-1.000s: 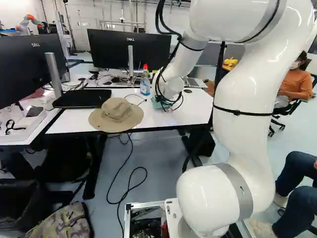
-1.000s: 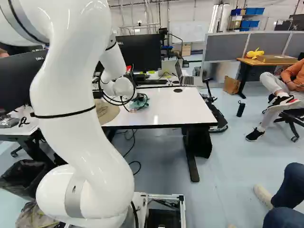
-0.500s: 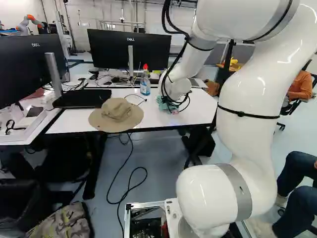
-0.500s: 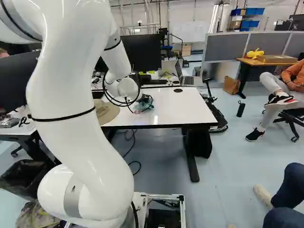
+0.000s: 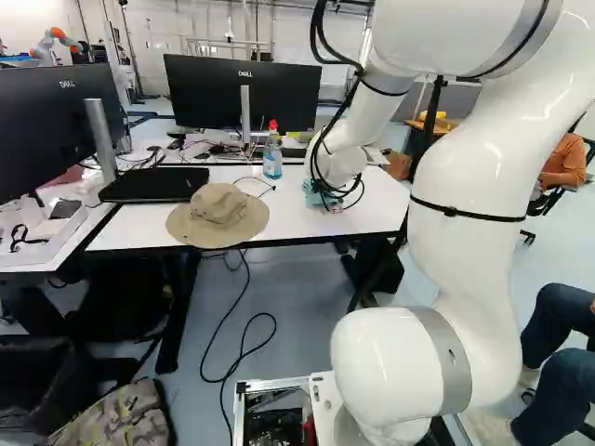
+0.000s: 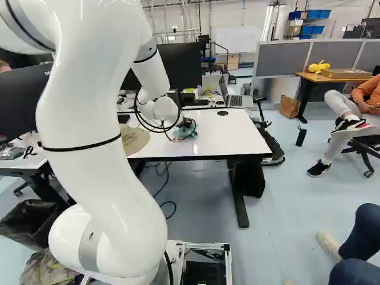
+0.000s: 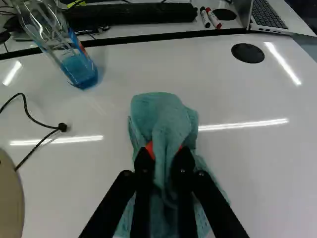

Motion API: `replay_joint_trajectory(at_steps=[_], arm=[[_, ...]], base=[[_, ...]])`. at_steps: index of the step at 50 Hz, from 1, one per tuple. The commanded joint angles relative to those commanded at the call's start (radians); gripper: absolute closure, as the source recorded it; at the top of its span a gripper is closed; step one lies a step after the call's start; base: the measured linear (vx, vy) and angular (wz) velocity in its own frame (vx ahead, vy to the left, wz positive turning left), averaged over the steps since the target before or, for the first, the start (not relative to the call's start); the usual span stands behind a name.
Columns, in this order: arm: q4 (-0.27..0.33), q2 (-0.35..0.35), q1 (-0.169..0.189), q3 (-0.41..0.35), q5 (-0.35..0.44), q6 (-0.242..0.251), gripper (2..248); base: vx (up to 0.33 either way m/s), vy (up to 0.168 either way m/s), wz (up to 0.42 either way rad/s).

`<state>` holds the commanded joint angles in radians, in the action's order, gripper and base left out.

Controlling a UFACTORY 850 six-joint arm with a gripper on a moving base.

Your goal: Clean the table with the green towel

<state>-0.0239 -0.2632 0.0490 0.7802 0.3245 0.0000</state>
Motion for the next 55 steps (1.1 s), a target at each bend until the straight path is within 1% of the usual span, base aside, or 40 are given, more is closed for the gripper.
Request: replay_joint_trajectory(at_steps=[12, 24, 42, 55], arm=[[0.0, 0.031, -0.002, -0.007, -0.008, 0.0, 196], [0.0, 0.064, -0.011, -0.013, -0.05, 0.0, 196], [0.0, 0.119, -0.042, -0.026, -0.173, 0.0, 196], [0.0, 0.159, -0.043, -0.035, -0.293, 0.0, 196]], base=[[0.0, 0.0, 0.0], [0.0, 0.0, 0.0], [0.0, 0.0, 0.0], [0.0, 0.0, 0.0]])
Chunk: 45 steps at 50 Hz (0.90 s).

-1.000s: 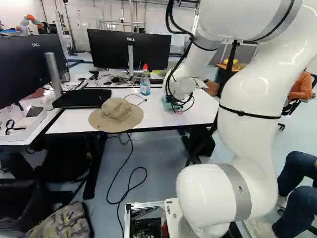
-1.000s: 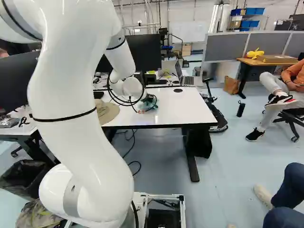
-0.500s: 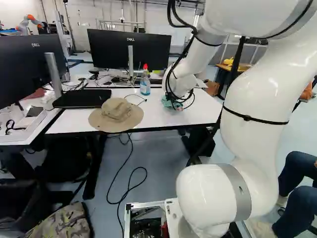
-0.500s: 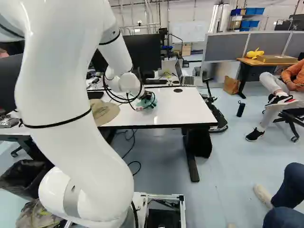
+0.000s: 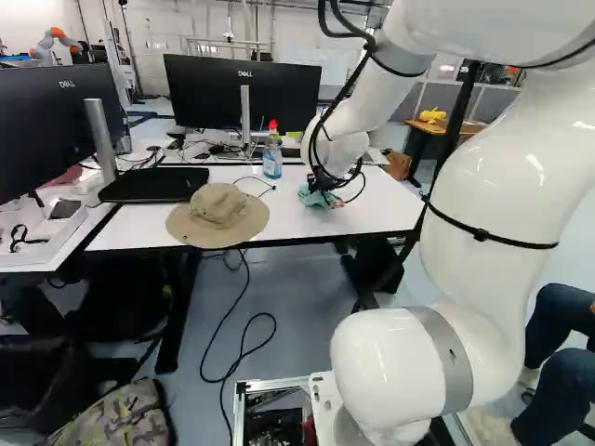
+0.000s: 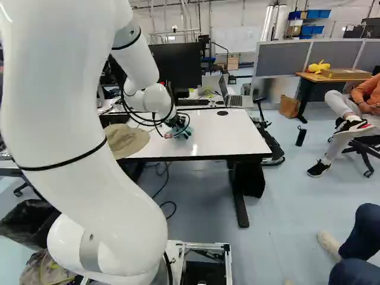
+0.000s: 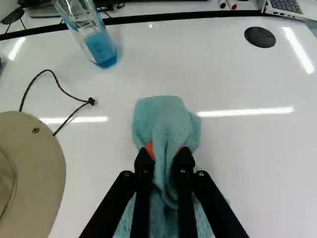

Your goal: Clean the table with the green towel

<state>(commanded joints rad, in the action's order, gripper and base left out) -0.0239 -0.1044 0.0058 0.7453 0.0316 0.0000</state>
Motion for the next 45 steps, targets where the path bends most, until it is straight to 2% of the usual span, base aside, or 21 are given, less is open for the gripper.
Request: replay_joint_trajectory(at_steps=[23, 37, 45], arm=[[0.0, 0.06, 0.0, -0.013, -0.216, 0.0, 196], [0.0, 0.059, 0.0, -0.013, -0.234, 0.0, 196], [-0.003, 0.053, 0.006, -0.007, -0.211, 0.0, 196]], base=[[0.0, 0.0, 0.0], [0.0, 0.0, 0.0], [0.0, 0.0, 0.0]])
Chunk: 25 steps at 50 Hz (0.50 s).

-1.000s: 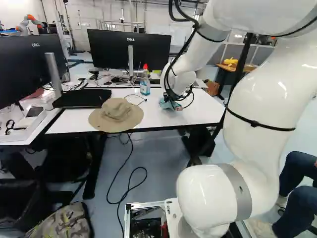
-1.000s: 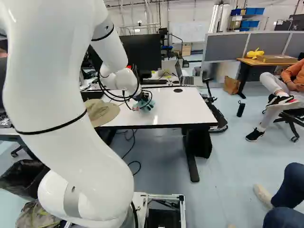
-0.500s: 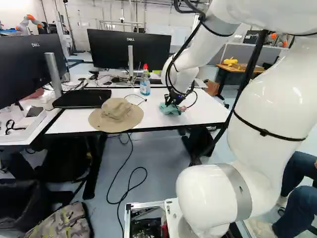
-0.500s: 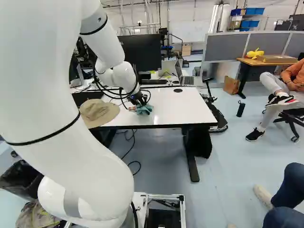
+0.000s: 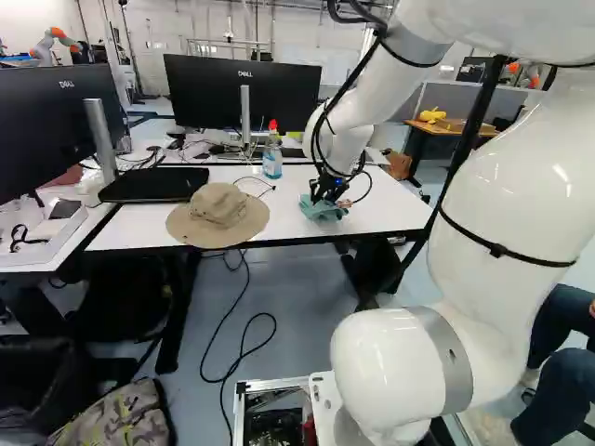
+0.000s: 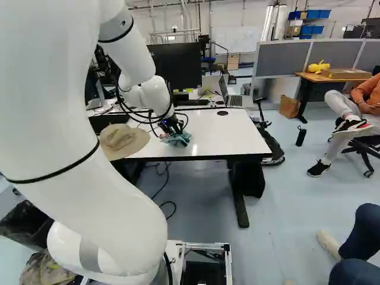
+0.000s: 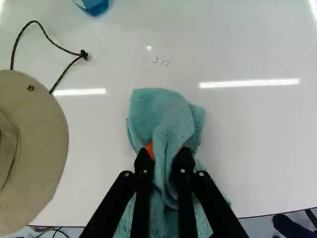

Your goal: Clean the table with the green towel

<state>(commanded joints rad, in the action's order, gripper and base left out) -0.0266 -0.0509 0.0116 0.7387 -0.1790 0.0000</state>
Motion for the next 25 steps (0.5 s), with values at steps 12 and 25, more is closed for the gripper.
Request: replay_joint_trajectory(at_steps=[12, 25], arm=[[-0.001, -0.025, 0.034, 0.027, 0.07, 0.0, 196], [-0.004, -0.072, 0.067, 0.076, 0.134, 0.0, 196]], base=[[0.0, 0.0, 0.0], [0.0, 0.0, 0.0]])
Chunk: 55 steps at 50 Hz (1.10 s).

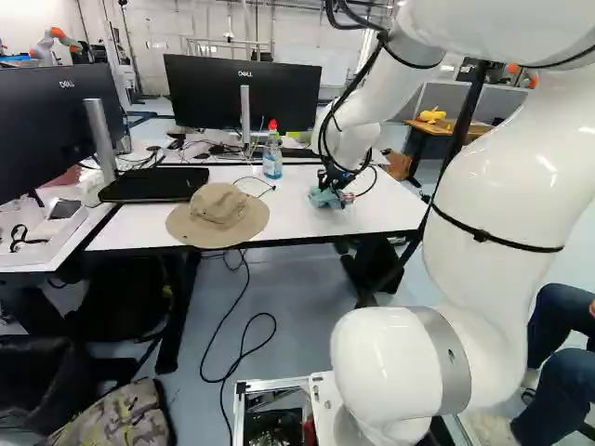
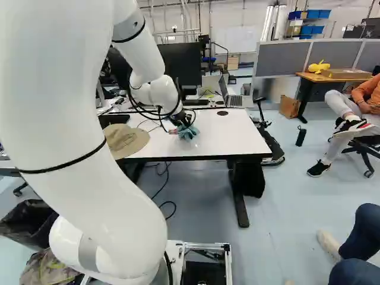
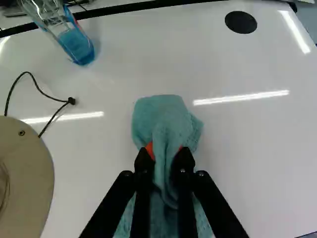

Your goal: Clean the table with the green towel

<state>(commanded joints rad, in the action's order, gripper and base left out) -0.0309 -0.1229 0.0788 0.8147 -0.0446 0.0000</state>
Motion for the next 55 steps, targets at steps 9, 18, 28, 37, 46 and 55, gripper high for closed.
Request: replay_joint_trajectory(at_steps=[9, 18, 28, 37, 46, 55], arm=[[-0.001, -0.061, -0.002, 0.05, 0.013, 0.0, 196], [-0.001, -0.126, -0.015, 0.101, 0.038, 0.0, 196], [-0.001, -0.186, -0.028, 0.144, 0.093, 0.0, 196], [-0.001, -0.221, -0.039, 0.164, 0.146, 0.0, 196], [-0.001, -0.245, -0.041, 0.17, 0.2, 0.0, 196], [-0.001, -0.269, -0.041, 0.176, 0.249, 0.0, 196]], base=[[0.0, 0.0, 0.0], [0.0, 0.0, 0.0], [0.0, 0.0, 0.0], [0.0, 0.0, 0.0], [0.0, 0.0, 0.0], [0.0, 0.0, 0.0]])
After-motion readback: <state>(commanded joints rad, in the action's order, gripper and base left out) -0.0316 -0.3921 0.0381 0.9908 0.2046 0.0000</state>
